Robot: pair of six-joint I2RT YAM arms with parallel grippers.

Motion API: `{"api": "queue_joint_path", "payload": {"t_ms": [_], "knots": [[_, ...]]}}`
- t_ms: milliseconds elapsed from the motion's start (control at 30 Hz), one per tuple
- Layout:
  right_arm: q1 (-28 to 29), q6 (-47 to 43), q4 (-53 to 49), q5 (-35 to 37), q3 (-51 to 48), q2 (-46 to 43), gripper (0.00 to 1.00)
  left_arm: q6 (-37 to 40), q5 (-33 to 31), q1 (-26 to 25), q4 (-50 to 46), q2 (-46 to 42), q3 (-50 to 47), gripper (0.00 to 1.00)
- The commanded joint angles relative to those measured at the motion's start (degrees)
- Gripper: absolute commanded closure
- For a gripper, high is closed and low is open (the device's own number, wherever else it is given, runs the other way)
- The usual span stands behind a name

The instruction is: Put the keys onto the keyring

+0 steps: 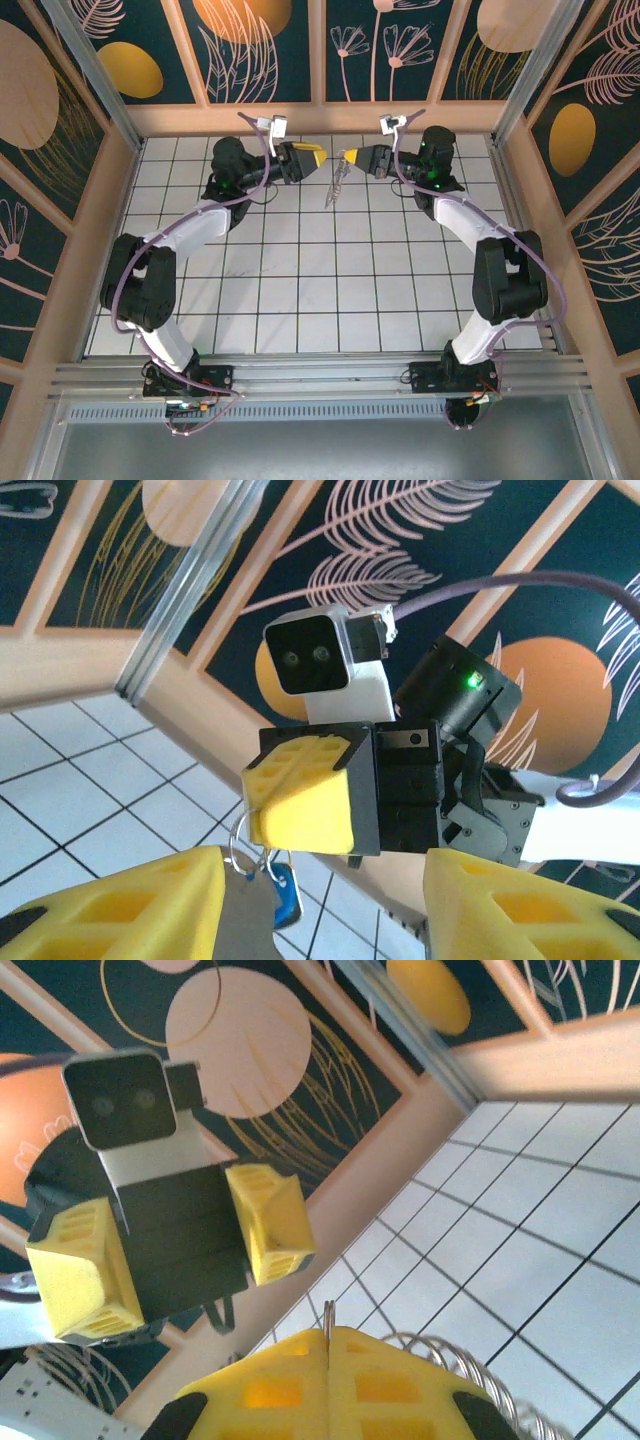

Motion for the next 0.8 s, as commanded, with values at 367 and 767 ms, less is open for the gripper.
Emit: {"api": "queue_joint_path", "payload": {"t_ms": [367, 767], "knots": [[0.8, 0.3, 3.1, -5.7, 1.2, 0.0, 1.00, 1.9, 5.9, 0.7, -3.2, 7.2, 6.7, 0.47], [2.2, -0.7, 2.3, -5.0, 1.8, 0.2, 1.00, -4.3, 7.2, 0.7, 3.8, 9.2, 6.6, 0.54]]}}
